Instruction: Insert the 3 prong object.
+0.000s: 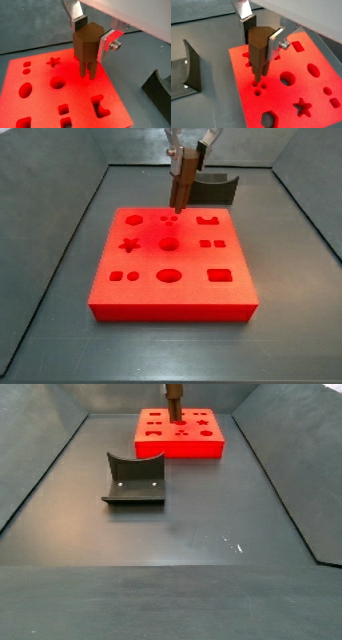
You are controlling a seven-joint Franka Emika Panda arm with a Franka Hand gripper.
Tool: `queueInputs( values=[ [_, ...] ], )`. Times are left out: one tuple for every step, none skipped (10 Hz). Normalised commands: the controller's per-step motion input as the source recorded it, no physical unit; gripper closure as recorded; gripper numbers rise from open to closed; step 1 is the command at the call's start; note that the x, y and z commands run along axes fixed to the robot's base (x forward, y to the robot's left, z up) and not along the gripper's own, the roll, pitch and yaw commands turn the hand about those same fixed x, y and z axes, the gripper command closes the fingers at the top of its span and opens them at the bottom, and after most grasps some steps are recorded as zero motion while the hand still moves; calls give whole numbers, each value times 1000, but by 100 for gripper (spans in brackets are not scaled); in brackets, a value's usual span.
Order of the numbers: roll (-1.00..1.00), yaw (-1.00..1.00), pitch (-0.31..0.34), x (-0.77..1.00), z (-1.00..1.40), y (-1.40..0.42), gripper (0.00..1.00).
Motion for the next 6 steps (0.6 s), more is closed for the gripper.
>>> queueInputs(
  values=[
    [-156,-83,-270,-174,0,120,100],
    [-164,-91,-291,-320,0,140,100],
    [-177,-91,-327,-426,0,200,100],
    [-240,-109,-370,-557,0,257,100],
    [-253,-54,-376,-451,0,171,100],
    [-221,0,-353,-291,0,54,100]
  ],
)
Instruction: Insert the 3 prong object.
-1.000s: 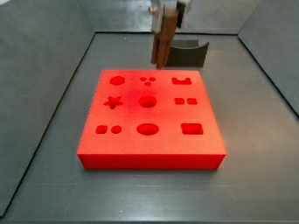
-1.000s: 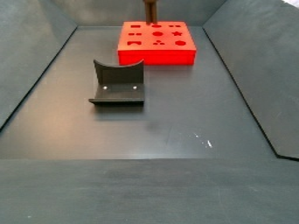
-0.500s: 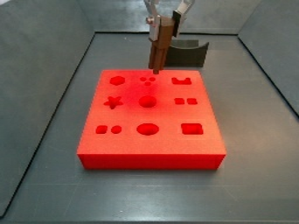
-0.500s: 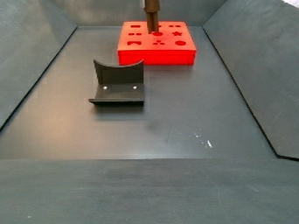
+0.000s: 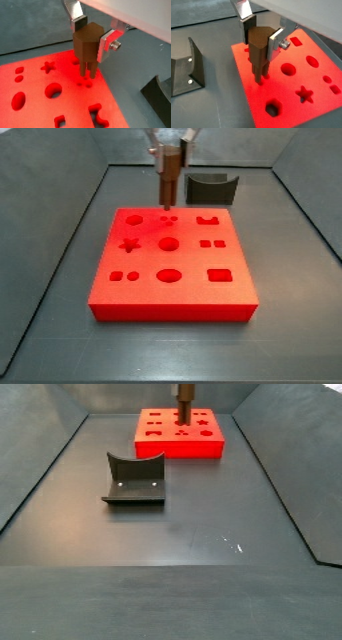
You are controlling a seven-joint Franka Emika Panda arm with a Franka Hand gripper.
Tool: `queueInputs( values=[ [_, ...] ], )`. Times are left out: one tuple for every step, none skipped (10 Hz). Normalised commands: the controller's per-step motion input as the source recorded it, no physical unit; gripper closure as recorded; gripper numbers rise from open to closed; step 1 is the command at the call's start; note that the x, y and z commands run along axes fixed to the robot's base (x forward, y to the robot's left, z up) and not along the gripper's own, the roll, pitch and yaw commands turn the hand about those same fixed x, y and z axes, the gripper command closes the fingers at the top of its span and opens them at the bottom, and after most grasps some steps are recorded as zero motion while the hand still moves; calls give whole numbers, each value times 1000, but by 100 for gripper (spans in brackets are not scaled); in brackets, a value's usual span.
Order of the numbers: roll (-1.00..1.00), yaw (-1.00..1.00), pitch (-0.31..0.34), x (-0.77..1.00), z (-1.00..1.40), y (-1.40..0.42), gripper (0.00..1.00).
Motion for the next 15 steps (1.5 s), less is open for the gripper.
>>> queueInputs(
  values=[
    [-93,146,-239,-37,0,0,100],
    [0,140,-33,9,0,0,100],
    [57,180,59,500,-23,-100,100],
    [99,214,131,663,-51,-131,100],
    [117,134,141,557,-86,-49,100],
    [40,0,133,263,-89,0,100],
    [0,0,123,89,-200,89,100],
    [0,-26,154,34,-260,86,100],
    [0,0,116,17,-206,0,100],
    [0,0,87,0,-149,0,100],
    [53,0,44,0,-31,-97,100],
    [93,0,57,3,0,-134,100],
    [97,0,67,0,0,-86,100],
    [110,0,56,0,-17,-69,100],
    [110,-11,61,0,-49,-20,100]
  ],
)
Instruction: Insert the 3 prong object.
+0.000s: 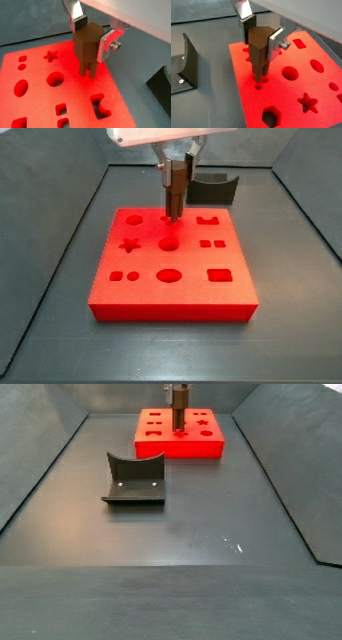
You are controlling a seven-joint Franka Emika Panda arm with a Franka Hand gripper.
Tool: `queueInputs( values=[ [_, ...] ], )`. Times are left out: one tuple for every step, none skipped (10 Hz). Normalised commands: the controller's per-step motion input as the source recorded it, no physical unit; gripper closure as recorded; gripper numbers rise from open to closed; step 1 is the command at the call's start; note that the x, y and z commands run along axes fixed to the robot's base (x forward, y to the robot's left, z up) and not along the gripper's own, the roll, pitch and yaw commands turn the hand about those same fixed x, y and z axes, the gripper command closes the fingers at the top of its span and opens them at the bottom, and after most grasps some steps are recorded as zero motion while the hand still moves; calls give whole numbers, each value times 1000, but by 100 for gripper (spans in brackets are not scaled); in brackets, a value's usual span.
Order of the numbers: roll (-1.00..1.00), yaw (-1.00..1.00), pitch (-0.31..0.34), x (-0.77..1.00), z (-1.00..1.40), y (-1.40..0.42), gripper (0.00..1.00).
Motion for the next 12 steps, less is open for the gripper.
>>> queueInputs(
  values=[
    [111,-46,59,0,-114,0,100],
    [101,-63,51,0,-137,0,100],
    [103,-69,49,0,-169,0,100],
    [86,-63,40,0,-180,0,100],
    [74,-60,30,0,-189,0,100],
    [66,-63,24,-3,-220,0,100],
    [51,-123,34,-83,-106,111,100],
    [0,-86,0,-97,0,49,100],
    [-11,0,0,-3,0,60,100],
    [0,0,0,0,-26,0,100],
    [46,0,0,0,-89,-63,100],
    [79,0,0,0,-140,-77,100]
  ],
)
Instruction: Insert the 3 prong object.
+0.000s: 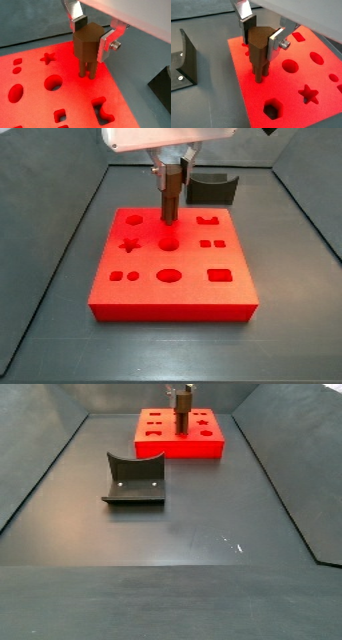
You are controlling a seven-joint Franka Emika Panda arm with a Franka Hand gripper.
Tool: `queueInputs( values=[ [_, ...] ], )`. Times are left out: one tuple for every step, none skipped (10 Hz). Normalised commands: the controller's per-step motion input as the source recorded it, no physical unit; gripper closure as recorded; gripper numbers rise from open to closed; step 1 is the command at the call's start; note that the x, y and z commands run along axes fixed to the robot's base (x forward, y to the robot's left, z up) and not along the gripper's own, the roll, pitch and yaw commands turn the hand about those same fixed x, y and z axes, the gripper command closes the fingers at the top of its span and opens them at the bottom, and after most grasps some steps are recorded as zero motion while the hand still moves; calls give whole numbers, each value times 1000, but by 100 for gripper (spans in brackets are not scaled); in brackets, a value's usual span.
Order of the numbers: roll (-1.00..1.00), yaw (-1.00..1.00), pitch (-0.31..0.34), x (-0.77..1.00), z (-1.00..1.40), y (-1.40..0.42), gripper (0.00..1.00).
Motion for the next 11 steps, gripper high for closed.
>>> queueInputs(
  values=[
    [119,0,0,0,-106,-163,100],
    [154,0,0,0,-146,-163,100],
    [149,0,0,0,-226,-34,100],
    [177,0,0,0,-286,0,100],
    [189,0,0,23,-334,0,100],
    [199,0,0,60,-366,-26,100],
    [220,0,6,97,-380,-71,100],
    [250,0,27,163,-323,-134,100],
    [259,0,41,180,-294,-180,100],
    [229,-17,43,146,-274,-191,100],
    [221,-91,56,117,-251,-200,100]
  ],
)
